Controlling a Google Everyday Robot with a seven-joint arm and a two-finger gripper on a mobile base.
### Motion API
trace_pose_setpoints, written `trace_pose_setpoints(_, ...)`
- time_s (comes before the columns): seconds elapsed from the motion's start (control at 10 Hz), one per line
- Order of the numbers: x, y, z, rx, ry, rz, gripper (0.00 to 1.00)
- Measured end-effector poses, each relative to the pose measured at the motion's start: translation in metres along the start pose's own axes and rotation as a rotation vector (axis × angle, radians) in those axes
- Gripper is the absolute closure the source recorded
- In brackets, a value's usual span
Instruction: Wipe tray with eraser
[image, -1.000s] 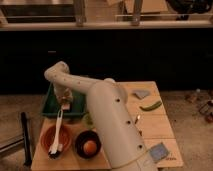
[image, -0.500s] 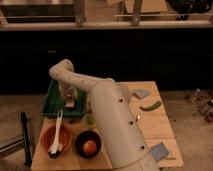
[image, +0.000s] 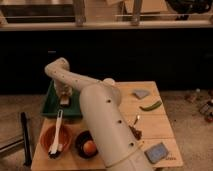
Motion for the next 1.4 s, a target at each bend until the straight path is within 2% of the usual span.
trace_pose_setpoints(0.1, -0.006, -0.009, 0.002, 0.006, -0.012, -0.031, 0.99)
trace_pose_setpoints(0.4, -0.029, -0.013, 0.006, 0.006, -0.050, -0.092, 0.99)
trace_pose_setpoints(0.6, -0.039, 0.001, 0.006, -0.009, -0.070, -0.103, 0.99)
trace_pose_setpoints(0.9, -0.035, 0.041, 0.003, -0.054, -0.073, -0.059, 0.99)
trace_pose_setpoints(1.2, -0.023, 0.049, -0.002, -0.060, -0.054, -0.013, 0.99)
trace_pose_setpoints(1.4, -0.004, 0.052, -0.005, -0.051, -0.025, 0.021, 0.99)
